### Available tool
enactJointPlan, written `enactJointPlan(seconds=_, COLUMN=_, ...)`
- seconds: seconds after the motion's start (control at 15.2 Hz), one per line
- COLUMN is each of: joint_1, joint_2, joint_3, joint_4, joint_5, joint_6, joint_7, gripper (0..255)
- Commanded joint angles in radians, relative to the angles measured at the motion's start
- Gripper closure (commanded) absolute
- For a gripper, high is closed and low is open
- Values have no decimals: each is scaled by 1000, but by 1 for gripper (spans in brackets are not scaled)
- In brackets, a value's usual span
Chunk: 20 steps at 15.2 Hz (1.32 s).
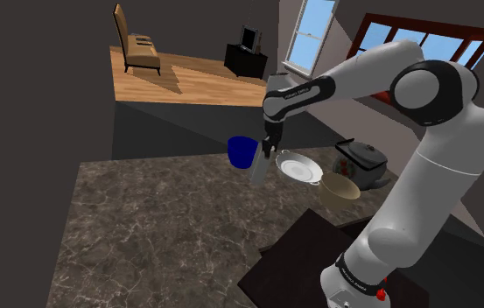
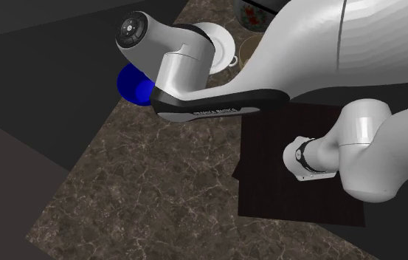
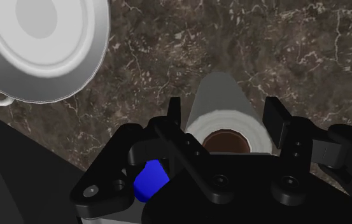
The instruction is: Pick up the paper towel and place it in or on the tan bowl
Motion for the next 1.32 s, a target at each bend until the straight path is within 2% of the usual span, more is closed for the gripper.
enactJointPlan(seconds=0.0, joint_1=1, joint_2=-16, joint_3=0, joint_4=10, joint_5=-2, joint_6=-26, joint_7=-2, gripper=255)
enactJointPlan(seconds=1.25, joint_1=7, joint_2=-110, joint_3=5, joint_4=163, joint_5=-6, joint_6=-271, joint_7=-22, gripper=255)
